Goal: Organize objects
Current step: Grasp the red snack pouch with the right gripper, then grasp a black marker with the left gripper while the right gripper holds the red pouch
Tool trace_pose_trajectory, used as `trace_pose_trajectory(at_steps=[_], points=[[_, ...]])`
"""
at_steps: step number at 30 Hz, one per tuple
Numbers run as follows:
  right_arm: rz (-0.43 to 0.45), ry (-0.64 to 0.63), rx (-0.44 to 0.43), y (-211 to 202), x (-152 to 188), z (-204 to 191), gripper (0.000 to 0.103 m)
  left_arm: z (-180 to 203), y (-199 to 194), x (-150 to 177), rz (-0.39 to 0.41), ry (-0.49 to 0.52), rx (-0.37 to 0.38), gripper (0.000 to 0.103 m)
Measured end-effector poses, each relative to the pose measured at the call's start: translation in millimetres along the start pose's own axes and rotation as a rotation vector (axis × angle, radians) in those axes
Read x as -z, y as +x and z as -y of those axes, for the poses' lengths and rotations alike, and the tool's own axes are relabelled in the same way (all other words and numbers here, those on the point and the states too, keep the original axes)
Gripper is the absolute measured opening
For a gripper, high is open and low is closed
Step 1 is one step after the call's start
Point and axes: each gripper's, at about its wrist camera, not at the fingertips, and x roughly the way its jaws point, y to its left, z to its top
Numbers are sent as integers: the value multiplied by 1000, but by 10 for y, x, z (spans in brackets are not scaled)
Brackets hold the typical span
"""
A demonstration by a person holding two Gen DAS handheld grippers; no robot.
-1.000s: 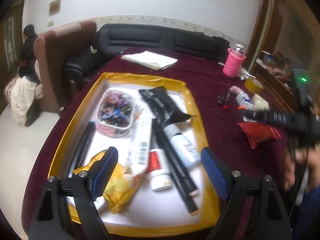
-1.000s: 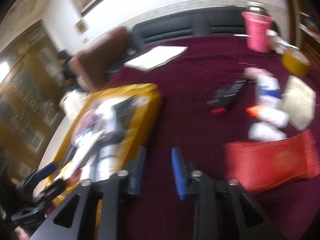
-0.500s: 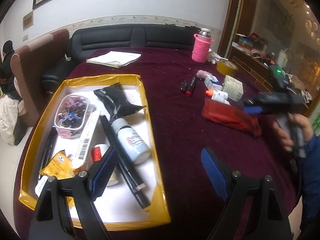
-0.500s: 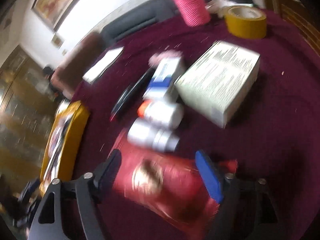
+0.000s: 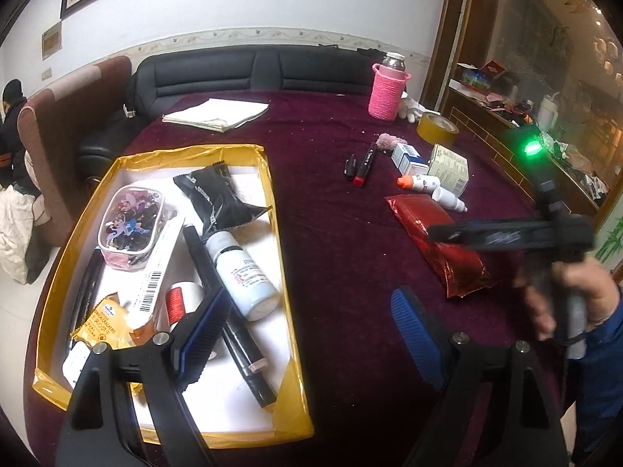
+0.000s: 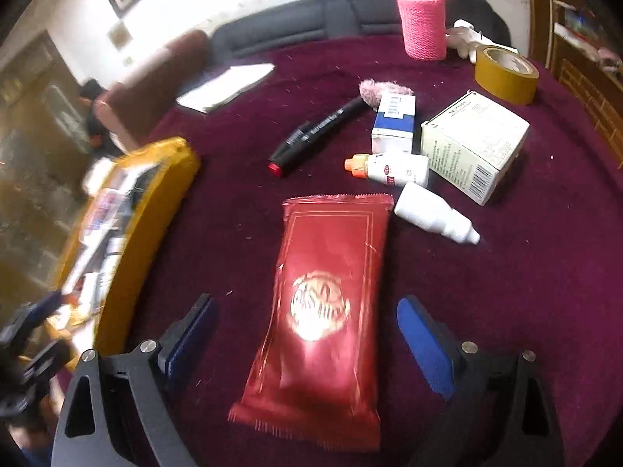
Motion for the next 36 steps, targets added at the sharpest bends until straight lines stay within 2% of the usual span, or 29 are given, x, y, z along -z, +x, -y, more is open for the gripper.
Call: trace_pose_trajectory(at_steps=[2,3,4,5,6,7,9,12,13,15,17,19,21,22,23,25,28,36], points=[[-36,-37,108,161,9,-82,96,0,-9,-15,1,2,-1,84],[-43,-46,105,222,24,-112,92,9,-10,-29,-1,8,-3,84],[-48,-46,95,272,73,-95,80,22,-7,-52,-4,16,-4,84],[-16,-52,136,249,88,-89,59,35,-1,-78,-9,24,-3,84],[-2,-54,155,220,100,-61,54,66,17,-133,-20,40,7,84],[3,-42,122,195,101,-8,46,95,37,-188,-29,50,22,84],[33,21,45,97,117,133,44,166,118,-363,-56,65,63,84],[144,74,-70,-59,159,320,45,352,293,-680,-96,111,90,84],[188,102,-135,-90,188,405,45,413,378,-786,-103,133,88,84],[262,136,-211,-112,243,528,45,494,631,-1021,-118,163,37,84],[280,159,-213,-102,280,650,45,505,954,-1223,-180,154,21,73],[321,152,-208,-176,270,714,45,484,1322,-1389,-252,134,51,58],[348,170,-219,-234,247,791,45,433,1613,-1496,-282,125,7,48],[361,195,-236,-269,261,845,45,415,1756,-1539,-301,122,-6,47],[367,209,-248,-299,256,881,45,402,1857,-1564,-314,111,6,45],[373,230,-254,-314,254,931,46,365,2058,-1631,-343,71,43,30],[366,236,-267,-334,262,939,46,400,2185,-1697,-347,69,77,27],[352,253,-285,-365,285,891,46,660,2461,-1740,-383,179,29,27]])
